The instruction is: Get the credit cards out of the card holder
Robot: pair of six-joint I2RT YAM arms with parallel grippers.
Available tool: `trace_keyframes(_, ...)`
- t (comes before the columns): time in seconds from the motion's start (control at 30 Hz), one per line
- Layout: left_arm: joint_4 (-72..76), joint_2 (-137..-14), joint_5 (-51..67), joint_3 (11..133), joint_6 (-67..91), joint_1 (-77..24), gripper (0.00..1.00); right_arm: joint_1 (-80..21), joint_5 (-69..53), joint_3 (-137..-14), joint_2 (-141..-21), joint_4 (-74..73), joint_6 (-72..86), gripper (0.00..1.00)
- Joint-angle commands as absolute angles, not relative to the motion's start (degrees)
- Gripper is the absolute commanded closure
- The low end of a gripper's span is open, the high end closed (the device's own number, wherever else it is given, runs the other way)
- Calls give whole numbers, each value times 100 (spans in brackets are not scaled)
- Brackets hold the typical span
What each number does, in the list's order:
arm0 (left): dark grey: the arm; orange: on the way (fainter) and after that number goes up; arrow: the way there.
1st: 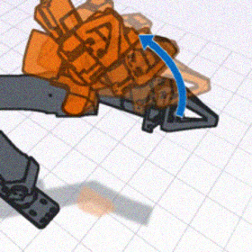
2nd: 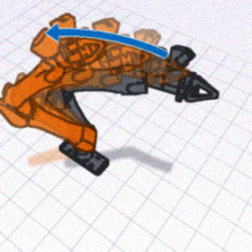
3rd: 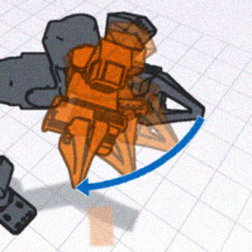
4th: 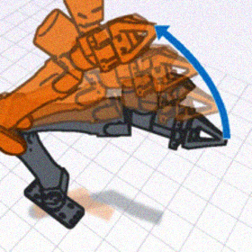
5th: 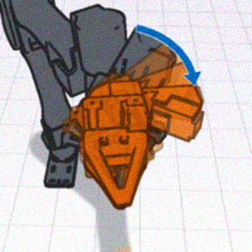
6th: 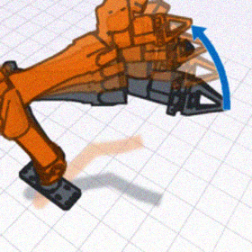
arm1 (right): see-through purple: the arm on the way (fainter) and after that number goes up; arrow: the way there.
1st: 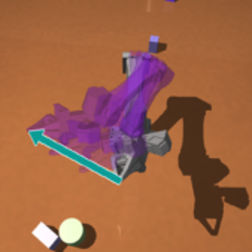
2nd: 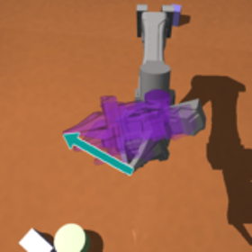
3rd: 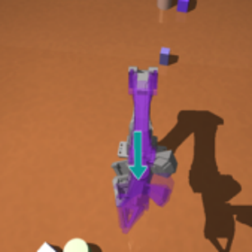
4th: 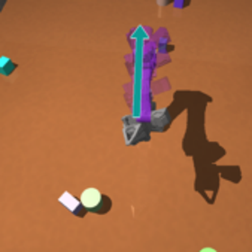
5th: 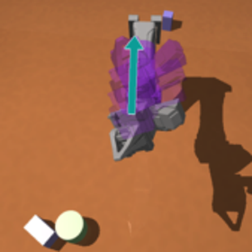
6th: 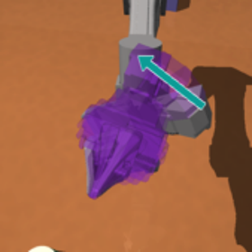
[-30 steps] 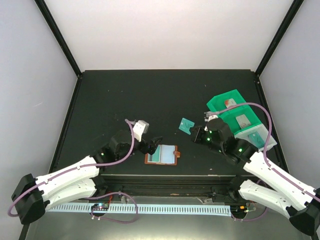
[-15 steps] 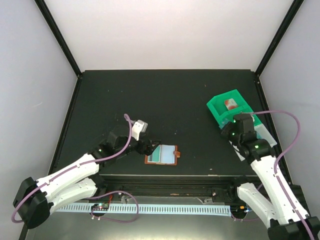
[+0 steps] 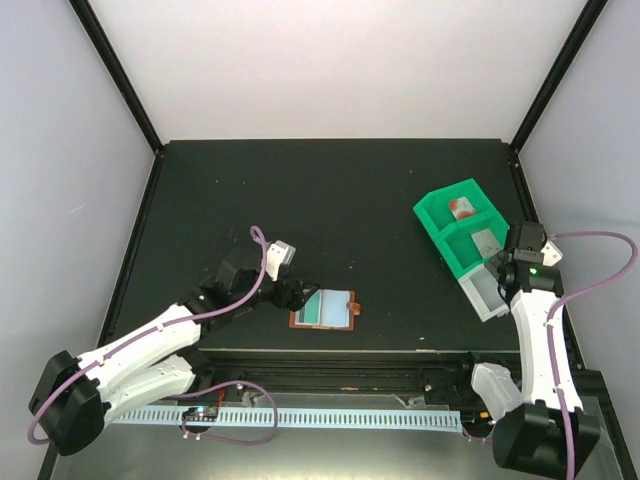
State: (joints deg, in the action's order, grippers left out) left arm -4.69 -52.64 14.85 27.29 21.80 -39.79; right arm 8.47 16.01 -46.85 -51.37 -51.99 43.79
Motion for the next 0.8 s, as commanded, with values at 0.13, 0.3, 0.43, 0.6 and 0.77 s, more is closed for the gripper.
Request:
trace_keyframes(0.13,-474,-5214,1703,2909,2164,-3891,1,1392,1050,-3966,-5308,-3696,4004,99)
trace_keyframes(0.3,-515,-5190,1713,2918,2167,-3899,1,1446,683,-3895,-5498,-3111,3700,99)
trace_keyframes(0.43,-551,-5151,1675,2942,2153,-3901,1,1513,255,-3849,-5816,-2869,3511,99)
trace_keyframes(0.6,-563,-5150,1649,2948,2149,-3899,1,1572,-58,-3818,-6026,-2442,3314,99)
trace_keyframes(0.77,-563,-5168,1679,2995,2145,-3902,1,1608,-116,-3898,-6189,-2582,3114,99)
